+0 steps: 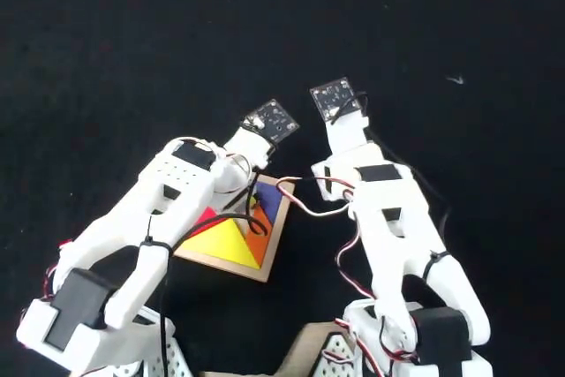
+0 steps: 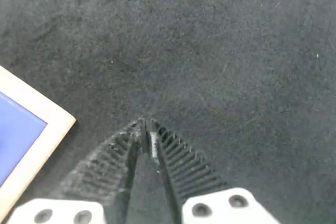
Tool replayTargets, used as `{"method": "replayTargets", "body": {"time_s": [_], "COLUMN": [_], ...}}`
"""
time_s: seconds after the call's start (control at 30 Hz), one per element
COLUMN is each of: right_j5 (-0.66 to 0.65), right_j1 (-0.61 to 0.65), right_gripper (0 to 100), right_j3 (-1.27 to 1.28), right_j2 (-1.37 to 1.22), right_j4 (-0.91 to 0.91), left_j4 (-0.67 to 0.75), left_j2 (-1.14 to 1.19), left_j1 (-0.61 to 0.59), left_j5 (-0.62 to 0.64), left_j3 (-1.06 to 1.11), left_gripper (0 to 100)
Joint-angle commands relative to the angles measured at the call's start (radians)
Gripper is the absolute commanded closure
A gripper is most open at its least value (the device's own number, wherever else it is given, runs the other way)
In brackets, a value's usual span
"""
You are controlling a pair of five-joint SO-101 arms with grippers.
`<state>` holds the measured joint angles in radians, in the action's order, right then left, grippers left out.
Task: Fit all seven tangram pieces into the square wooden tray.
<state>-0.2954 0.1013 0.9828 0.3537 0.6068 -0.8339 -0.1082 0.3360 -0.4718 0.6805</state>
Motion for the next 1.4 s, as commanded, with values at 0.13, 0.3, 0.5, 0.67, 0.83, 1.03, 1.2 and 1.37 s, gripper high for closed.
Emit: {"method": "replayTargets", "body": {"time_s": [0.13,0.3,0.5,0.67,0.83,1.03,1.2,1.37], "right_j5": [0.008,0.008,0.008,0.008,0.008,0.008,0.008,0.008], "right_j1": [-0.014,-0.012,-0.012,-0.012,-0.012,-0.012,-0.014,-0.014], "right_gripper": [98.7,98.7,98.7,98.7,98.7,98.7,98.7,98.7], "right_j3": [-0.002,-0.002,-0.001,-0.001,-0.001,-0.001,-0.001,-0.001], "right_j2": [0.038,0.038,0.036,0.036,0.036,0.036,0.036,0.036], "right_j4": [-0.018,-0.018,-0.018,-0.018,-0.018,-0.018,-0.018,-0.018], "left_j4": [-0.097,-0.147,-0.023,0.041,0.077,-0.046,-0.290,-0.322], "left_j2": [-0.049,-0.049,-0.038,-0.037,-0.041,-0.091,-0.351,-0.617], "left_j1": [0.073,0.125,0.010,-0.030,-0.028,0.030,0.101,-0.013], "left_j5": [0.008,0.008,-0.002,-0.015,-0.058,-0.052,0.034,0.043], "left_j3": [-0.028,-0.042,-0.001,0.031,0.065,0.035,-0.051,0.001], "left_gripper": [80,80,80,80,80,80,80,80]}}
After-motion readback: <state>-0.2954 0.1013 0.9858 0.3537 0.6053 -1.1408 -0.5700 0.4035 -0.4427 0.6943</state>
